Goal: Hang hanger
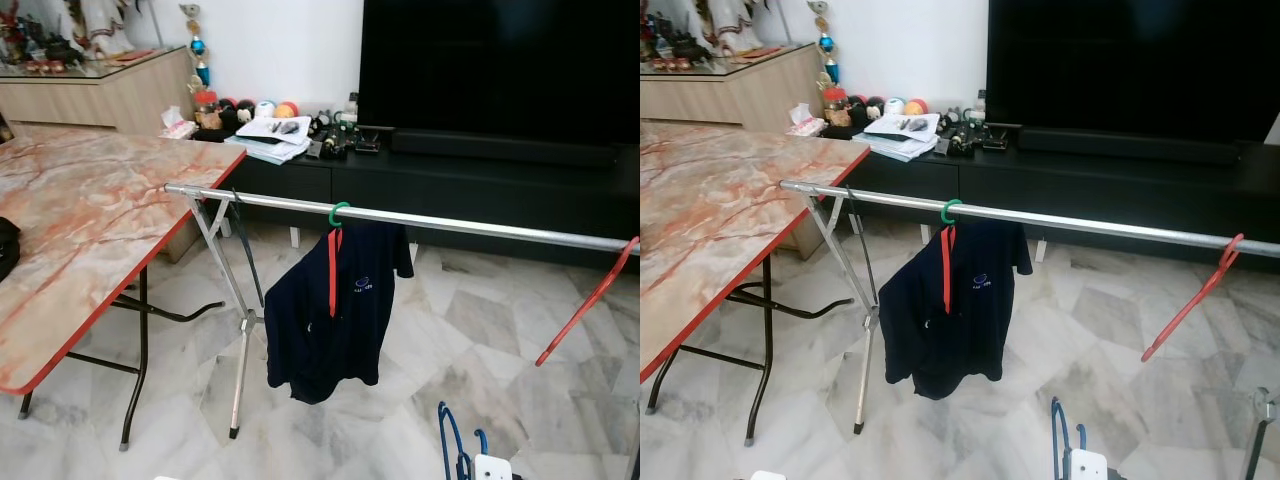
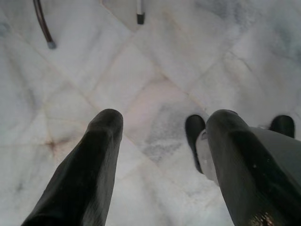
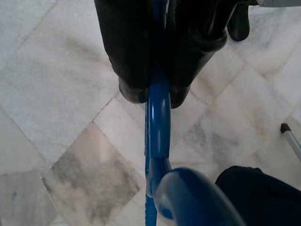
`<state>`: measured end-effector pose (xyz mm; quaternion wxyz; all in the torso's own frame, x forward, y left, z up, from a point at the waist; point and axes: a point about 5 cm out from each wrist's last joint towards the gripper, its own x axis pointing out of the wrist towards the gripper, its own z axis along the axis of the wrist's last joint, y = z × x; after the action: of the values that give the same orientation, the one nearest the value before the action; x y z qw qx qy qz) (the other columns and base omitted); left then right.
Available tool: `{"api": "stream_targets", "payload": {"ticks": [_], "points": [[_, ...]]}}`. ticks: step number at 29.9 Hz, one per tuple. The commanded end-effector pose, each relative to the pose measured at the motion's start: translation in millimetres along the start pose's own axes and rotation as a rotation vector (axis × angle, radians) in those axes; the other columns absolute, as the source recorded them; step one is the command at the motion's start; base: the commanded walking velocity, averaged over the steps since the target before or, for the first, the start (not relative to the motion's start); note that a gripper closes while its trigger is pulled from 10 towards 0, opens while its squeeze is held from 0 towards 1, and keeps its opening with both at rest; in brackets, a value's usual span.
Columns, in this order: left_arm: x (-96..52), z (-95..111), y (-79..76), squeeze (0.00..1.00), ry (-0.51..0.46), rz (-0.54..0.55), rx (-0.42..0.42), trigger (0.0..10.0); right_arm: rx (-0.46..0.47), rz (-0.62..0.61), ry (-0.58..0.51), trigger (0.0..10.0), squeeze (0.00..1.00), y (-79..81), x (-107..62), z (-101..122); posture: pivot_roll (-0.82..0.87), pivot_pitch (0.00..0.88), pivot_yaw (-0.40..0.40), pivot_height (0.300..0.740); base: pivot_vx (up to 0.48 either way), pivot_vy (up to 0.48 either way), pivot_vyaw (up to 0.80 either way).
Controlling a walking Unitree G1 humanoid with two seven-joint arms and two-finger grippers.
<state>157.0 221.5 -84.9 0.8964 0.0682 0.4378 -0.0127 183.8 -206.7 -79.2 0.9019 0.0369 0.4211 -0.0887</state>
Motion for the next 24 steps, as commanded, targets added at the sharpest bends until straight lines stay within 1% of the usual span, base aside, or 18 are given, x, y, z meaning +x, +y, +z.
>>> {"api": "stream_targets", "payload": {"ticks": [1,5,8,16,21,24], "points": [[0.4,2,1.5,0.00,-0.005,-0.001,-0.002,10.0,0.000,0.020,-0.022,10.0,0.00,6.1,1.2,5,0.01,0.000,0.015,0.740,0.000,0.000,0.00],[0.4,3,2.3,0.00,-0.011,0.002,0.003,10.0,0.021,0.028,-0.037,10.0,0.00,8.3,1.5,7,0.01,0.001,0.013,0.740,0.000,0.000,0.00],[-0.2,1,2.9,0.00,-0.007,0.006,0.003,10.0,0.018,0.029,-0.043,10.0,0.00,9.4,1.7,8,0.01,0.006,0.014,0.740,0.000,0.000,0.00],[-0.9,-2,1.6,0.00,-0.001,0.005,0.002,10.0,0.019,0.048,-0.068,10.0,0.00,13.8,2.9,15,0.02,0.009,0.009,0.740,0.272,0.000,0.00],[-0.4,-1,0.0,0.00,0.001,0.001,0.005,10.0,0.020,0.057,-0.100,10.0,0.00,18.2,4.9,26,0.02,0.010,0.001,0.740,0.296,0.000,0.00],[-0.1,-1,-0.2,0.00,0.000,0.001,0.003,10.0,0.020,0.058,-0.107,10.0,0.00,18.4,5.3,29,0.02,0.010,0.001,0.740,0.304,0.000,0.00]]}}
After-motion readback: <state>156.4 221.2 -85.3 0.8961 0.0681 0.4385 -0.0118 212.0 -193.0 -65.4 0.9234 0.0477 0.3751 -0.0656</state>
